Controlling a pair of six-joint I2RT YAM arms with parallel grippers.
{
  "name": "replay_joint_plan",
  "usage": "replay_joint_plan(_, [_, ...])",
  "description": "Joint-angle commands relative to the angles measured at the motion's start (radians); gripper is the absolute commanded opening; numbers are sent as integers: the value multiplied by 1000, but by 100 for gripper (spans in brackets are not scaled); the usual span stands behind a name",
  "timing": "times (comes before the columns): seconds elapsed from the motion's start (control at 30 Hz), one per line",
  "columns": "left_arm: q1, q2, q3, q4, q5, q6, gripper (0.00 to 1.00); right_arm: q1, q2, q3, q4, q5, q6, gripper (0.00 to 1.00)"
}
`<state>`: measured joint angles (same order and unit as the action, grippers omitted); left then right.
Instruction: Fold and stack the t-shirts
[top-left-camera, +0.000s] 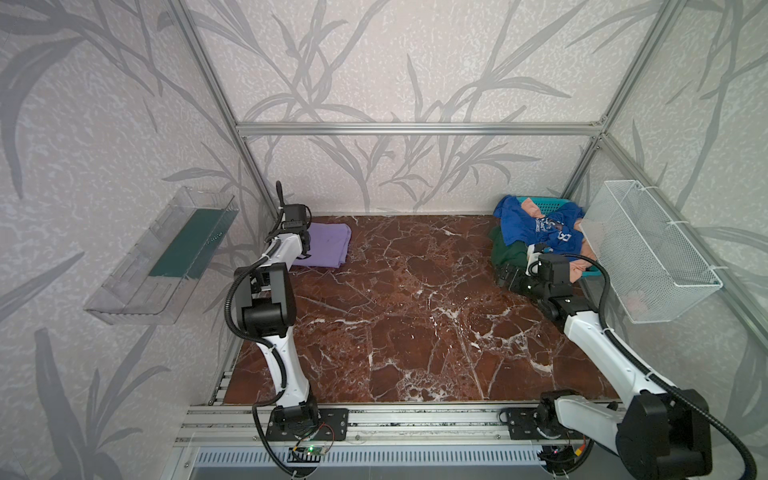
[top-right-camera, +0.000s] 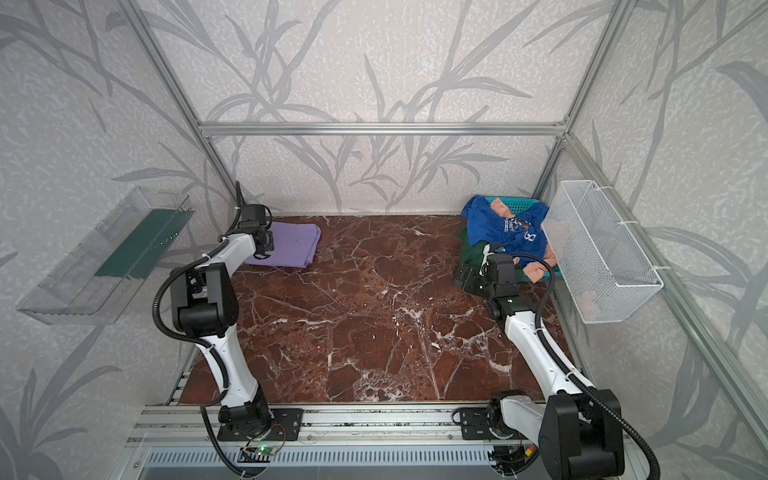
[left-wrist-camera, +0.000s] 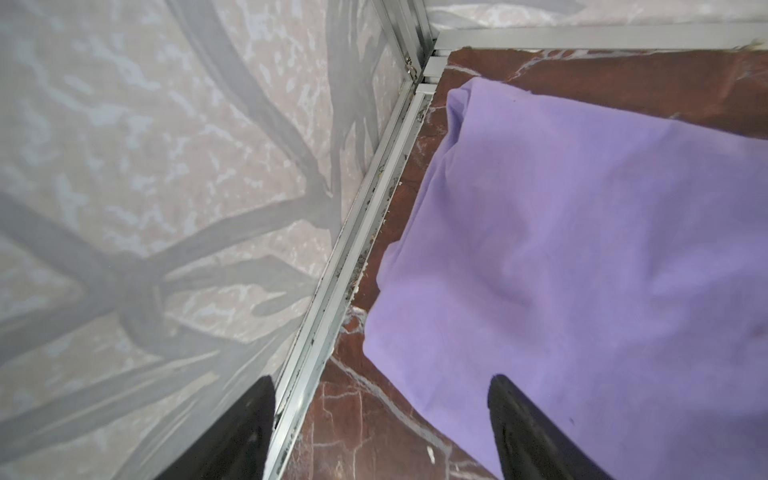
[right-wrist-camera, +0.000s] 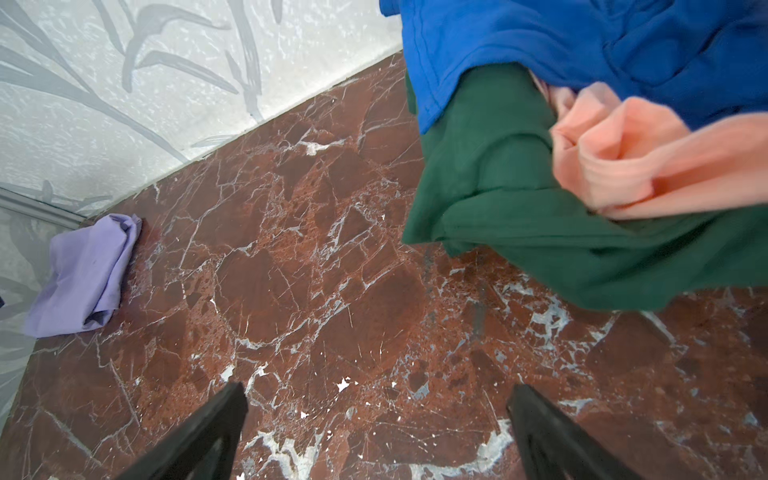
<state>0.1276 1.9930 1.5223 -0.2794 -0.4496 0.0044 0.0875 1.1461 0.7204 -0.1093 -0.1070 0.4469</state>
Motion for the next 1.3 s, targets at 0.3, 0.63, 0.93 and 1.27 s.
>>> replay_joint_plan(0.3, [-95, -505, -737, 601, 168, -230, 81, 19, -21, -232, 410, 145, -175, 99])
replay_joint_plan(0.63, [-95, -580, -888, 692, 237, -167, 81, 29, 38, -342, 609, 268, -232, 99])
replay_joint_plan(0.93, [-98, -732, -1116, 958, 324, -134, 92, 29, 237, -347, 869, 305, -232, 99])
replay_joint_plan(1.27, [-99, -810, -1214, 1045, 423, -95, 92, 28, 433, -448, 1261, 317, -478, 99])
